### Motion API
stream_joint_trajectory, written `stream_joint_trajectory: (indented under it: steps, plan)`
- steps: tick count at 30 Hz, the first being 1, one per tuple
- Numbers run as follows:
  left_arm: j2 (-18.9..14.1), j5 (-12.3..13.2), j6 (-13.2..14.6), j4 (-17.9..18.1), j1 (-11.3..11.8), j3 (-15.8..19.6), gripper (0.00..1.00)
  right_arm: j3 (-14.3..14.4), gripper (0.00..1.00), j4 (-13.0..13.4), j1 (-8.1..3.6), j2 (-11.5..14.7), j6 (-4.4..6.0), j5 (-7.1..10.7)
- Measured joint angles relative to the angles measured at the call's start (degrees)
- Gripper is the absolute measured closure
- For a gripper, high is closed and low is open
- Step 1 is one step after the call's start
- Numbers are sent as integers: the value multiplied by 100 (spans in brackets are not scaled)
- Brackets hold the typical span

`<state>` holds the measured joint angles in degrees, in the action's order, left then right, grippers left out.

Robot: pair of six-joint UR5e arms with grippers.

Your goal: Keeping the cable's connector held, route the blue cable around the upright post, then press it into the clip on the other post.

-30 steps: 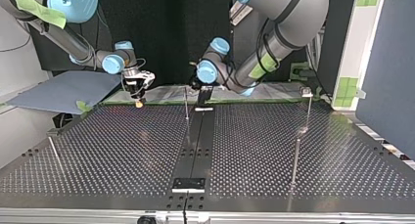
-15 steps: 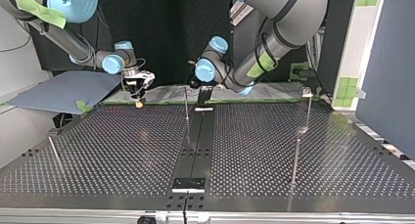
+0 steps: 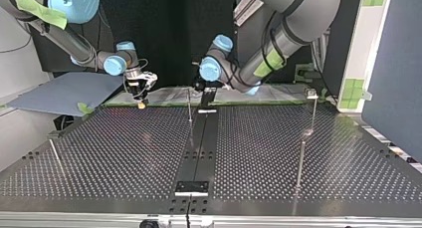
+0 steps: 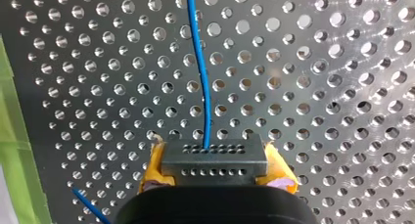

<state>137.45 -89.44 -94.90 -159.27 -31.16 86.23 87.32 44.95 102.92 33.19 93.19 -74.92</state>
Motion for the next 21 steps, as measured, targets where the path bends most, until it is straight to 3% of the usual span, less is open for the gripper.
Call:
stream_joint_trajectory:
  steps: [4, 11, 17, 21]
  plan:
    - [-221, -213, -59, 214, -54, 221, 0, 0, 100, -4, -2, 0, -1, -3]
    - [-670, -662, -451, 373, -107, 671, 0, -1, 100, -11, -1, 0, 18, -5]
    - [-999, -990, -774, 231, -113, 1000, 0, -1, 100, -26, -2, 0, 36, -6]
    - [-1225, -1217, -788, 23, -138, 1225, 0, 0, 100, -25, -2, 0, 65, -7]
